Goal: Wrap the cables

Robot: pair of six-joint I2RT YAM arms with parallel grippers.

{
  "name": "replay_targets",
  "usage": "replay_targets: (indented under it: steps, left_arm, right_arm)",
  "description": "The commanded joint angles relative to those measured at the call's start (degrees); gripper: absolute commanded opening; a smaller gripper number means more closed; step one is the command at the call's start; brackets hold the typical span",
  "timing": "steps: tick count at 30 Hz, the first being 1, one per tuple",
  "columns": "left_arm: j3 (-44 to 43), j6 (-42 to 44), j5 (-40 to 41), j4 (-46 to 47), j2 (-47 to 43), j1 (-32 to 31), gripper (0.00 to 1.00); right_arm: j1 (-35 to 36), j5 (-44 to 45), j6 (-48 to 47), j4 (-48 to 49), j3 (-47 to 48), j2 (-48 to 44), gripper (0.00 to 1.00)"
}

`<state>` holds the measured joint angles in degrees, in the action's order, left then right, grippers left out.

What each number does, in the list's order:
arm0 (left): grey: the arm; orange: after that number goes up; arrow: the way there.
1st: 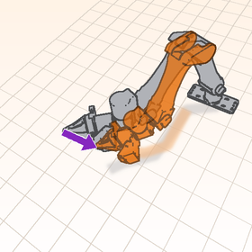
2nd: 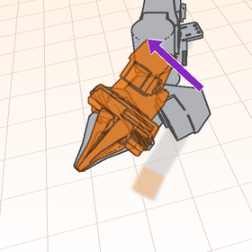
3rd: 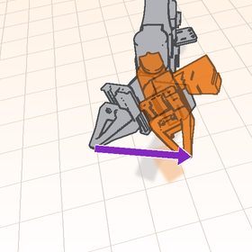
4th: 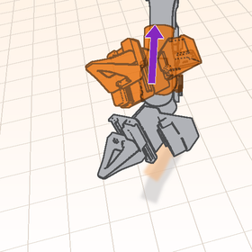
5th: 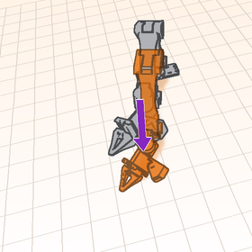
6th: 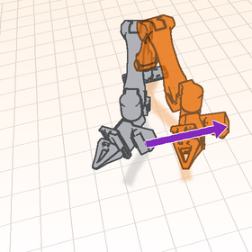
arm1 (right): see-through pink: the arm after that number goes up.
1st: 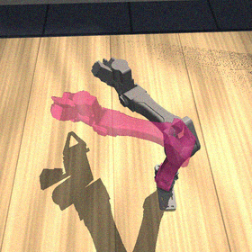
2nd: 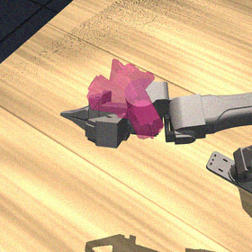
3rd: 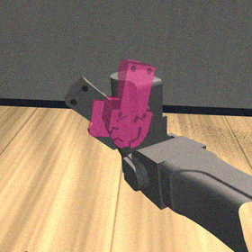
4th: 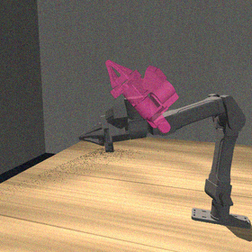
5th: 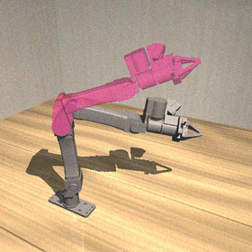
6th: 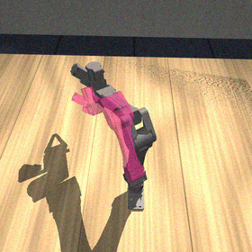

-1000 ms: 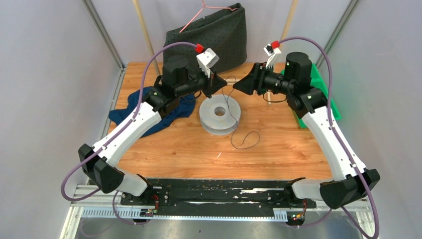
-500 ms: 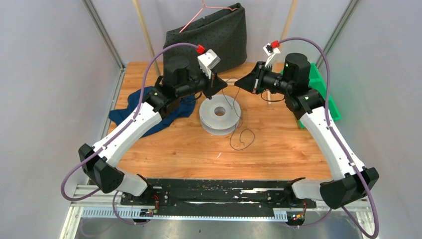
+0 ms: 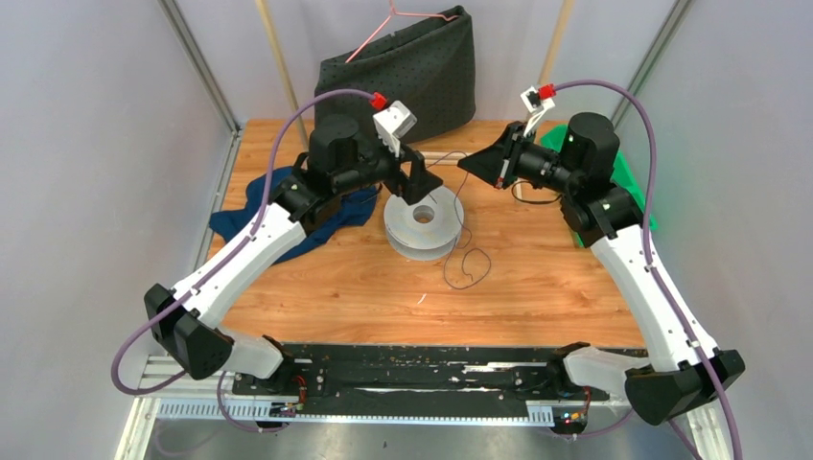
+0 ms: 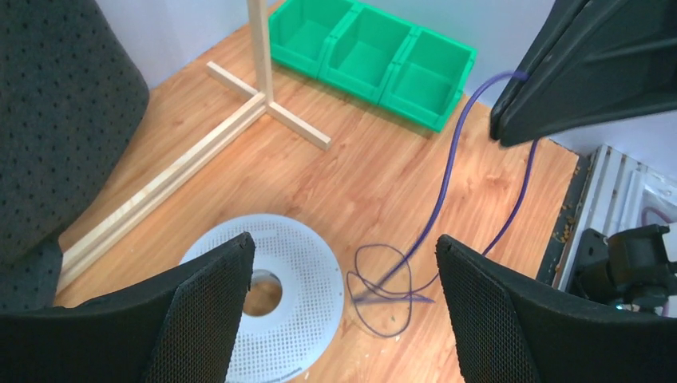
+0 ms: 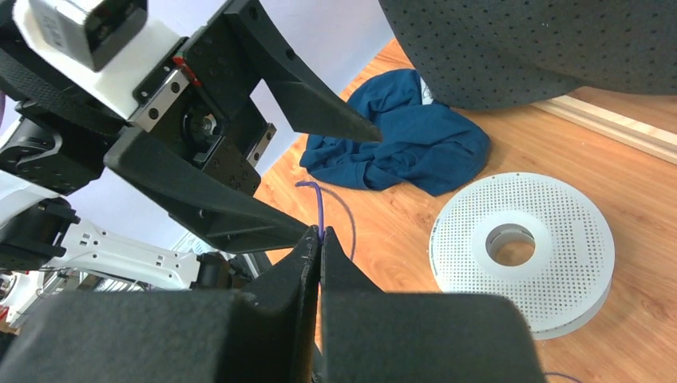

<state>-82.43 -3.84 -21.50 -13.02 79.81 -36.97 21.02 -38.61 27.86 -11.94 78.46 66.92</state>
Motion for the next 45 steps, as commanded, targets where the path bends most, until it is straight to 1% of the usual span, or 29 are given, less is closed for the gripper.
replay_targets:
  steps: [1,7,13,16,21,23,25,26,27,28,29,30,31,33,35,36,38,41,45]
  left_arm:
    - [3.97,-2.42,-1.64,2.42,-3.69,1.92,0.86]
    - [9.16,-8.00,-7.14,8.78,-5.39,2.96,0.83]
    - [12.60,-12.56,-7.68,15.95,-5.02,2.98,0.79]
    - [12.82,-13.06,-8.11,16.85,-4.38,2.97,0.73]
    - [13.15,-14.90,-7.82,19.57,-4.06,2.96,0.47]
    - [13.03,-15.50,-7.66,20.10,-3.96,2.96,0.31]
    - [12.29,-14.89,-7.00,18.56,-3.75,2.96,0.08]
    - [11.53,-13.90,-6.65,16.86,-3.63,2.96,0.00]
    - [10.63,-12.14,-6.30,14.88,-3.57,2.96,0.00]
    - [9.56,-10.30,-6.08,12.38,-3.57,2.96,0.00]
    - [8.35,-8.48,-5.90,9.51,-3.59,2.96,0.00]
    - [7.29,-6.67,-5.69,7.12,-3.55,2.96,0.00]
    - [6.01,-4.71,-5.76,3.95,-3.62,3.00,0.00]
    - [3.66,-0.94,-6.24,-0.14,-3.48,2.96,0.00]
    - [1.09,1.83,-6.78,-3.79,-2.94,2.98,0.00]
    - [0.32,2.89,-7.07,-5.09,-2.71,2.96,0.00]
    - [-0.62,3.73,-7.89,-6.66,-2.42,2.98,0.00]
    - [-1.25,5.60,-9.25,-7.85,-2.07,2.96,0.00]
    - [-2.52,7.47,-11.08,-10.49,-1.50,2.96,0.00]
  right_arm:
    - [0.41,-1.27,-0.48,2.02,0.71,-1.44,0.01]
    - [-0.24,-2.31,0.76,2.98,0.45,-1.97,0.01]
    - [-0.83,-3.50,3.53,5.60,-0.94,-2.13,0.01]
    - [-1.15,-3.86,4.29,6.40,-1.43,-2.14,0.01]
    - [-1.64,-4.28,4.54,6.54,-2.25,-2.22,0.01]
    - [-1.89,-4.28,4.81,6.47,-2.83,-2.44,0.01]
    - [-2.38,-4.28,5.03,6.38,-3.55,-2.85,0.01]
    - [-2.69,-4.24,5.12,6.13,-3.84,-3.11,0.01]
    - [-3.07,-4.09,5.06,5.40,-4.13,-3.44,0.01]
    - [-3.70,-4.07,4.28,3.79,-4.21,-3.64,0.05]
    - [-4.25,-4.52,2.82,1.48,-4.08,-3.90,0.18]
    - [-4.82,-4.96,0.68,-1.51,-3.43,-4.04,0.39]
    - [-5.19,-5.30,-2.49,-5.61,-2.37,-4.00,0.52]
    - [-5.21,-5.22,-9.90,-14.85,0.89,-3.42,0.64]
    - [-5.20,-5.86,-14.86,-20.56,3.87,-2.65,0.70]
    - [-5.13,-6.95,-15.93,-21.24,5.07,-2.32,0.72]
    - [-3.95,-7.96,-16.08,-19.14,6.63,-1.49,0.74]
    - [-0.02,-7.09,-16.80,-15.13,8.35,0.04,0.75]
    - [3.32,-3.50,-21.82,-15.70,11.27,3.46,0.75]
